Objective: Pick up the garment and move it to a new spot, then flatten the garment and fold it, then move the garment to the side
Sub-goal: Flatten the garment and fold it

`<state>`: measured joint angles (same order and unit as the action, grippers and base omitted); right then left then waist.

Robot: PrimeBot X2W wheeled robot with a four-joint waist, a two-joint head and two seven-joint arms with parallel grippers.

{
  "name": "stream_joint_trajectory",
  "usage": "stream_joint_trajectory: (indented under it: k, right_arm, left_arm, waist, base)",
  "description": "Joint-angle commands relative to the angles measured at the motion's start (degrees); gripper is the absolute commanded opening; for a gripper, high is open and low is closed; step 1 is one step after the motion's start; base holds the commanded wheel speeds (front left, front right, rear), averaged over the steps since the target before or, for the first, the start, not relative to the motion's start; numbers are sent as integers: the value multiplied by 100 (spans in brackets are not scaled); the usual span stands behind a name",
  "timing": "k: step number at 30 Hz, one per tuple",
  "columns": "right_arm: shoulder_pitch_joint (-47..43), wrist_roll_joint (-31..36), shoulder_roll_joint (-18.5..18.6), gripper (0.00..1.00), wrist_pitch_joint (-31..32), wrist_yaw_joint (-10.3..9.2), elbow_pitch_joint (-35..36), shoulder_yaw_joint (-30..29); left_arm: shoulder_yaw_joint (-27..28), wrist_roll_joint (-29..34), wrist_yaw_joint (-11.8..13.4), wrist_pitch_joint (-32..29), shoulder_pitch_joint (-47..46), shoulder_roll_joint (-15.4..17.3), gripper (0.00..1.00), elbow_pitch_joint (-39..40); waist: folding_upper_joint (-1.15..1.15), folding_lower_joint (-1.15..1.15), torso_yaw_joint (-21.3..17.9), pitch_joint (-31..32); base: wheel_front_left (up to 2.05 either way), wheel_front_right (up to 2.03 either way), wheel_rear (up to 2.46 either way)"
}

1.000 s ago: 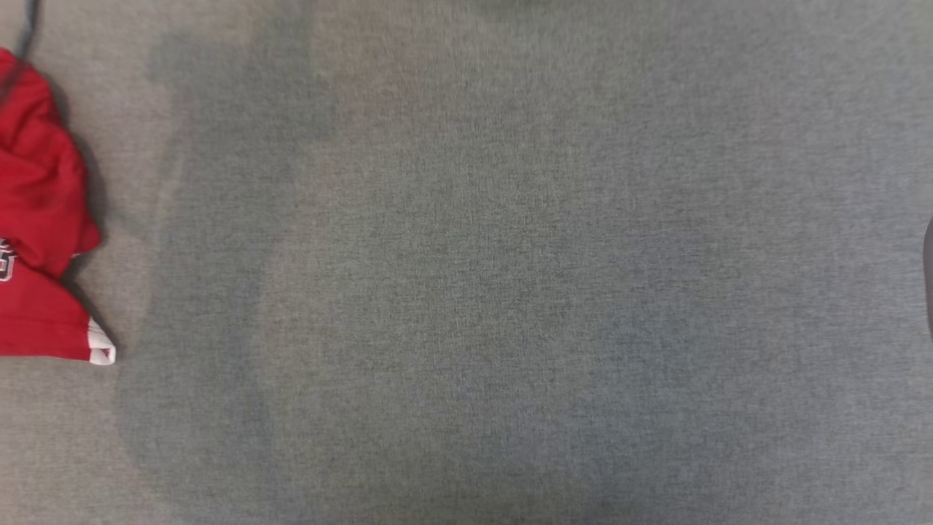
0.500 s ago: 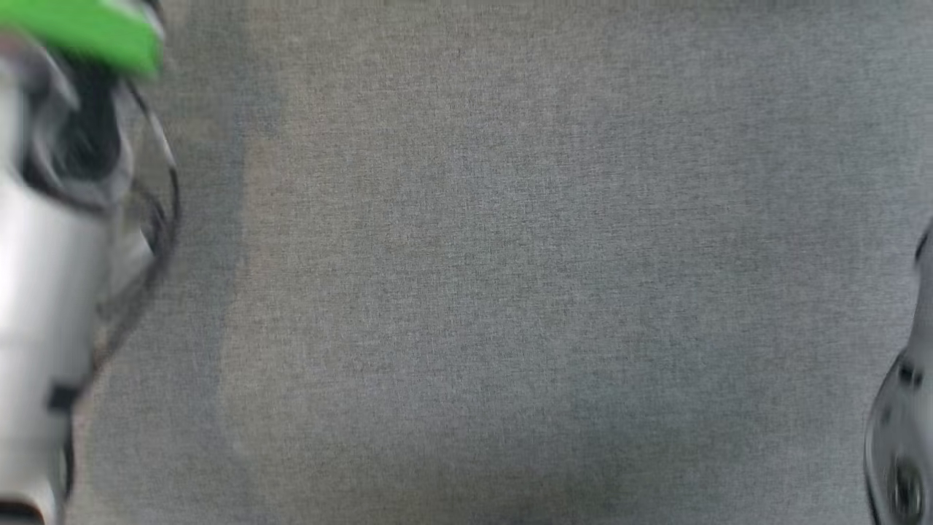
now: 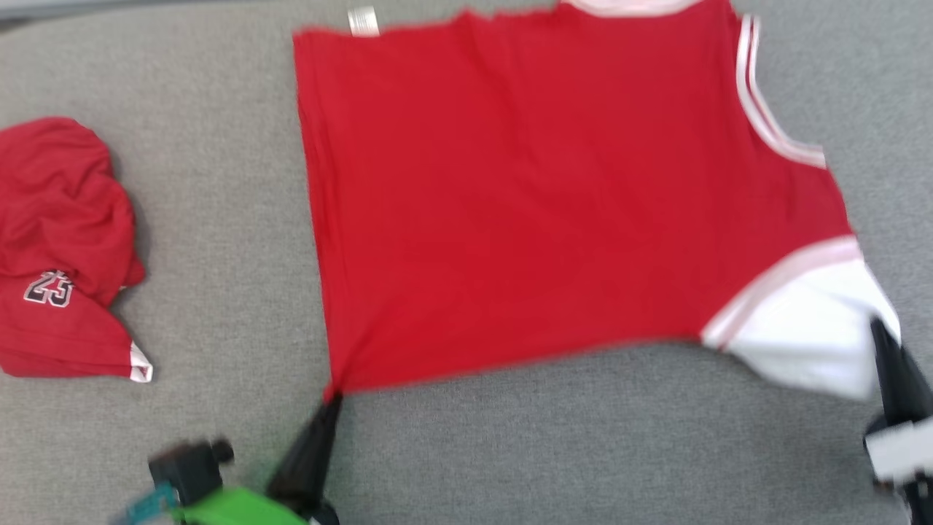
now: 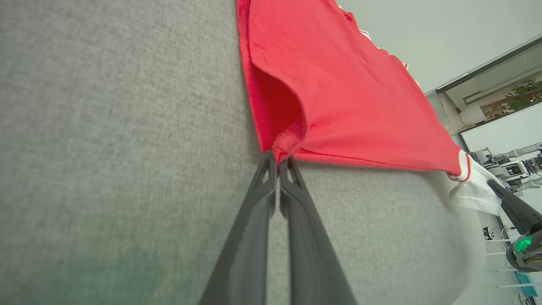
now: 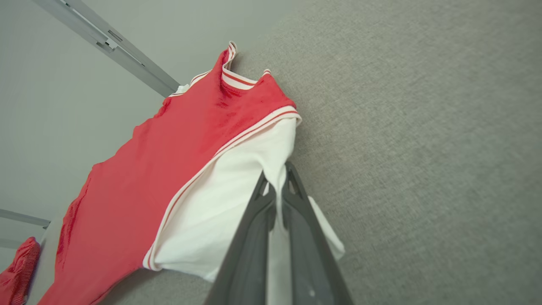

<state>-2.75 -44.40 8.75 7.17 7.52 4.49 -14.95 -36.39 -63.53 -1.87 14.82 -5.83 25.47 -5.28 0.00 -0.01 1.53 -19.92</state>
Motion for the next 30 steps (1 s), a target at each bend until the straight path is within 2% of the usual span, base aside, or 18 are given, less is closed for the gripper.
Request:
stream_joint_trajectory:
  k: [1, 5, 8, 10, 17, 24, 25, 26, 27, 29, 30]
  right_arm:
    - [-431, -59, -83, 0, -61, -6, 50, -146]
    - [-1251, -51, -229, 0, -100, -6, 0, -285]
    - [-1261, 90, -172, 0, -71, -5, -87, -274]
    - [-990, 261, -95, 0, -13, -5, -135, -251]
    - [281, 1010, 118, 0, 734, -3, -392, -92]
    - [1180, 1638, 180, 0, 1433, -2, -650, -113]
    - [1275, 1720, 181, 44, 1505, -3, -697, -125]
    - [1315, 1798, 205, 100, 1535, -2, -710, -118]
    - [1396, 1874, 206, 100, 1527, -3, -719, -154]
    - [1513, 1957, 173, 100, 1427, -2, -670, -193]
    - [1526, 1973, 149, 100, 1366, -2, -627, -226]
  left_arm:
    - [99, 84, 138, 41, 456, -81, 0, 208]
    - [248, 283, 339, 43, 1341, -264, 0, 592]
    - [327, 382, 345, 44, 1567, -362, 0, 819]
    - [321, 464, 359, 30, 1533, -297, 0, 951]
    - [236, 652, 442, -612, 632, -123, 0, 1232]
    - [153, 633, 498, -1267, -443, -357, 0, 768]
    - [164, 616, 470, -1270, -615, -453, 0, 619]
    - [150, 620, 466, -1308, -730, -500, 4, 477]
    - [85, 664, 421, -1379, -854, -533, 45, 296]
    - [28, 734, 300, -1348, -1079, -630, 100, 51]
    - [21, 712, 207, -1295, -1148, -692, 100, -41]
  waist:
    - [0, 1, -13, 775]
    - [0, 1, 102, 797]
    - [0, 1, 97, 746]
    - [0, 1, 85, 718]
    - [0, 1, 236, 618]
    - [0, 1, 494, 482]
    - [0, 1, 532, 462]
    - [0, 1, 564, 449]
    - [0, 1, 586, 439]
    - [0, 1, 602, 423]
    - [0, 1, 600, 429]
  base:
    - [0, 0, 0]
    - [0, 0, 0]
    - [0, 0, 0]
    - [0, 0, 0]
    - [0, 0, 0]
    - [0, 0, 0]
    - [0, 0, 0]
    - [0, 0, 0]
    - [0, 0, 0]
    - [0, 0, 0]
    - [0, 0, 0]
